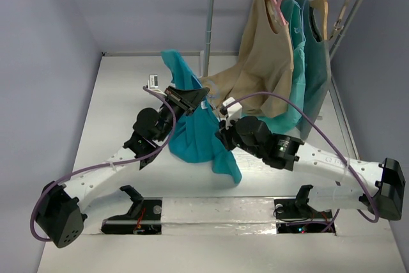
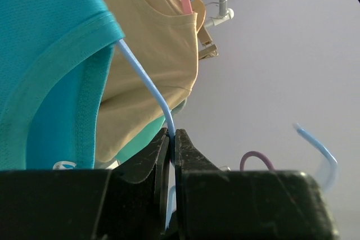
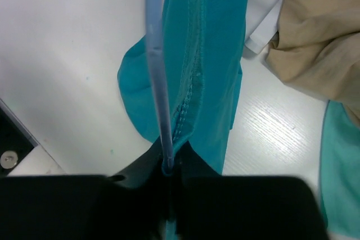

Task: Place the t-shirt on the hanger

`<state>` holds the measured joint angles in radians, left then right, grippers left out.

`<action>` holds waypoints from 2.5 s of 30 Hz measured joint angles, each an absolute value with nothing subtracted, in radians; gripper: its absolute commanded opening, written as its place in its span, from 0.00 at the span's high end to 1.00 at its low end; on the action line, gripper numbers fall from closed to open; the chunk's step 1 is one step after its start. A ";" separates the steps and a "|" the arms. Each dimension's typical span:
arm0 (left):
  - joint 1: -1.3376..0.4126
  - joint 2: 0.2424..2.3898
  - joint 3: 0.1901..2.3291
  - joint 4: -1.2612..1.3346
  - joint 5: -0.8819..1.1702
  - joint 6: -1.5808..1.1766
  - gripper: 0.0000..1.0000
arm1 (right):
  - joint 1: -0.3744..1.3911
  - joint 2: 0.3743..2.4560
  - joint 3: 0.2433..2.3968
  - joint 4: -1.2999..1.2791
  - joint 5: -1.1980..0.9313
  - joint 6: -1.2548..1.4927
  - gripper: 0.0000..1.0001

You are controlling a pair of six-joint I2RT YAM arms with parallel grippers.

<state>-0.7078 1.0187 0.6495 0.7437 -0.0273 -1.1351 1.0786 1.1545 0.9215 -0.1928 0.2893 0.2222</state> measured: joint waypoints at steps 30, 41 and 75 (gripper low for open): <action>-0.705 0.584 0.657 0.477 -0.173 -0.756 0.29 | 0.907 1.115 1.405 -0.749 0.487 0.232 1.00; -0.705 0.463 0.635 0.384 -0.218 -0.648 0.27 | 0.801 1.221 1.552 -0.893 0.513 0.222 1.00; -0.705 0.395 0.482 0.361 -0.262 -0.578 0.26 | 0.426 1.541 1.831 -0.738 0.308 0.061 1.00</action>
<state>-0.7052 0.3946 0.4816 0.3614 -0.2615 -0.5781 0.4255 1.5410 1.8305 -0.7383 0.3084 0.0608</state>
